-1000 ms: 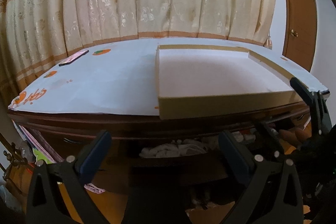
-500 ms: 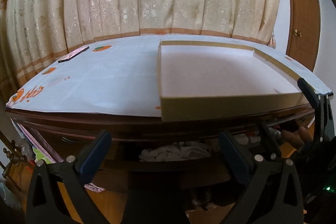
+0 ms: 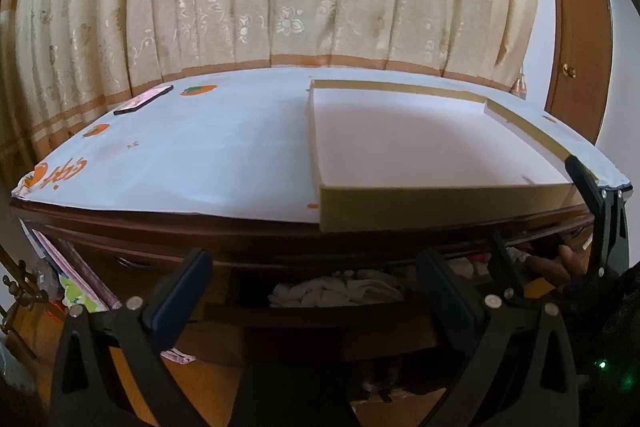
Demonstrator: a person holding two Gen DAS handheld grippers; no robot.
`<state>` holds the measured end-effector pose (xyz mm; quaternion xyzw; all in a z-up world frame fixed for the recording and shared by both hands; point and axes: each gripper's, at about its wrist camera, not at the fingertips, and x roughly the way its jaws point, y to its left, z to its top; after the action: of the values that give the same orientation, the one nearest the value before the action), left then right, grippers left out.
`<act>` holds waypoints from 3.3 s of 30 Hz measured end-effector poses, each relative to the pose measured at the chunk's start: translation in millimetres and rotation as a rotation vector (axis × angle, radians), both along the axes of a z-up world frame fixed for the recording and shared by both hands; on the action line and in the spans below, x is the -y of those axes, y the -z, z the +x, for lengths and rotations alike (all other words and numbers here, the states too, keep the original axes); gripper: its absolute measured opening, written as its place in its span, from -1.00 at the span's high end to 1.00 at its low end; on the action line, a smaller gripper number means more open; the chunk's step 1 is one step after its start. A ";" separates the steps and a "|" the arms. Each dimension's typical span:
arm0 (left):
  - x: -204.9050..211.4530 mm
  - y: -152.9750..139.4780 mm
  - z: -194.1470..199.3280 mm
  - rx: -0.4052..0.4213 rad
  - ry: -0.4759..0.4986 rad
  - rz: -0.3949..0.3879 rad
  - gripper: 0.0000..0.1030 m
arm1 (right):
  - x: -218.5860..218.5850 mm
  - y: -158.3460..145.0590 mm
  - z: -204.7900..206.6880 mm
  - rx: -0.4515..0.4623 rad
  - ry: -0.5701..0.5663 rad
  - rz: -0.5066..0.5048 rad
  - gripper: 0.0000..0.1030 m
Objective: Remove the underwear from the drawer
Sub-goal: 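Pull the top dresser drawer open with the right hand, then lower both tools toward the clothes in the open drawer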
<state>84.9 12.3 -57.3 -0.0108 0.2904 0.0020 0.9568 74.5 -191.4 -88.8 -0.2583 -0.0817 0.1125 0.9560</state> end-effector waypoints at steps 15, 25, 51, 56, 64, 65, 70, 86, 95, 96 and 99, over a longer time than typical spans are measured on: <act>9.7 -5.1 -10.9 -0.001 0.036 0.006 -1.00 | 4.3 -3.7 -6.5 -0.029 -0.035 0.021 -0.99; 6.9 -14.0 -18.4 0.019 0.034 0.002 -1.00 | 1.6 -3.6 -14.5 -0.064 -0.052 -0.001 -0.99; -0.2 -23.6 -39.8 0.041 0.030 0.004 -1.00 | 8.9 -8.9 -40.1 -0.132 -0.079 0.005 -0.99; -1.8 -26.2 -45.3 0.050 0.028 0.008 -1.00 | 10.6 -9.4 -46.1 -0.142 -0.083 0.001 -0.99; -4.8 -27.5 -49.0 0.044 0.024 0.021 -1.00 | 10.3 -11.7 -55.3 -0.163 -0.091 -0.015 -0.99; -5.0 -27.6 -49.8 0.044 0.023 0.022 -1.00 | 10.3 -11.9 -56.4 -0.166 -0.092 -0.017 -0.99; -6.4 -29.5 -53.9 0.050 0.024 0.024 -1.00 | 10.9 -12.4 -61.0 -0.182 -0.098 -0.023 -0.99; -12.5 -37.3 -65.1 0.072 0.026 0.036 -1.00 | 15.1 -17.3 -73.9 -0.260 -0.104 -0.029 -0.99; -14.6 -38.2 -64.4 0.070 0.028 0.041 -1.00 | 18.8 -20.2 -75.2 -0.288 -0.099 -0.033 -0.99; -14.4 -38.4 -64.6 0.070 0.028 0.040 -1.00 | 19.7 -21.0 -75.6 -0.291 -0.099 -0.029 -0.99; -14.2 -38.6 -66.0 0.066 0.032 0.043 -1.00 | 21.8 -23.0 -77.0 -0.304 -0.101 -0.022 -0.99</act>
<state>19.0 26.5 -18.7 0.0142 0.2586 -0.0073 0.9659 -2.5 -213.2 -65.7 -0.2441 0.0522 0.1993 0.9476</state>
